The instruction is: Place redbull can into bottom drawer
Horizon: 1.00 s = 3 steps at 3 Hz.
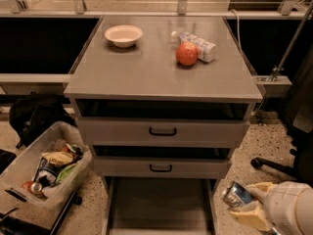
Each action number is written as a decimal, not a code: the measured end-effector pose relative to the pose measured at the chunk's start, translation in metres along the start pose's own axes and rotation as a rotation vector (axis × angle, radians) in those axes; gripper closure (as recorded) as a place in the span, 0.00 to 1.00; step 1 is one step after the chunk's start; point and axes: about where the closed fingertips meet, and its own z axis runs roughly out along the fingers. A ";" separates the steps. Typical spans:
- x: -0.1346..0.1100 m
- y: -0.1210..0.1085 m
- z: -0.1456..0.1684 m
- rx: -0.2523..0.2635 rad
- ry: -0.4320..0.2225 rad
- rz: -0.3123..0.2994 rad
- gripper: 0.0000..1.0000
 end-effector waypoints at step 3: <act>0.008 0.006 0.185 -0.227 0.001 0.108 1.00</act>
Offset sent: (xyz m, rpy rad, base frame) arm 0.1446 0.1171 -0.2269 0.3330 0.3314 0.1075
